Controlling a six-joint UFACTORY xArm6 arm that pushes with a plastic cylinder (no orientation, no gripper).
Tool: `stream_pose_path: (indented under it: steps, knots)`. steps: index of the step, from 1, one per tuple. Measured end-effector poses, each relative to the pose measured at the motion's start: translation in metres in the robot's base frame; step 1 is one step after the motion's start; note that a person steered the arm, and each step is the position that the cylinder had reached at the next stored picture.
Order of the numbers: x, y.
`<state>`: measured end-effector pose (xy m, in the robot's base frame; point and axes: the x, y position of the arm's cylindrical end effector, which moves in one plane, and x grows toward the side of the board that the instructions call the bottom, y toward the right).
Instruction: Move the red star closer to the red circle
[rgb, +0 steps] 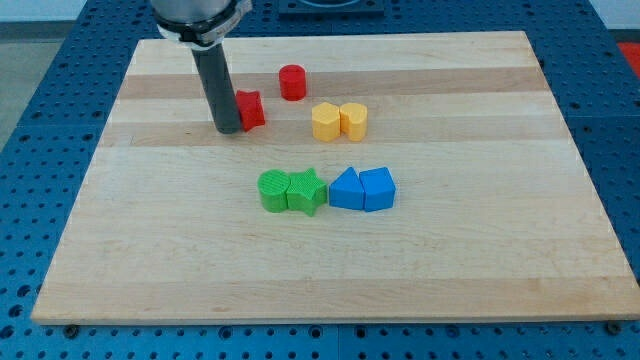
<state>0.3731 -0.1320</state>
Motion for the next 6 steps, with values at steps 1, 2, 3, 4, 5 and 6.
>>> stream_pose_path:
  steps: [1,2,3,4,5,6]
  knots:
    - [-0.009,0.02]
    - [-0.02,0.041]
    - [-0.029,0.054]
    - [-0.03,0.058]
    - [-0.014,0.04]
    - [0.019,0.018]
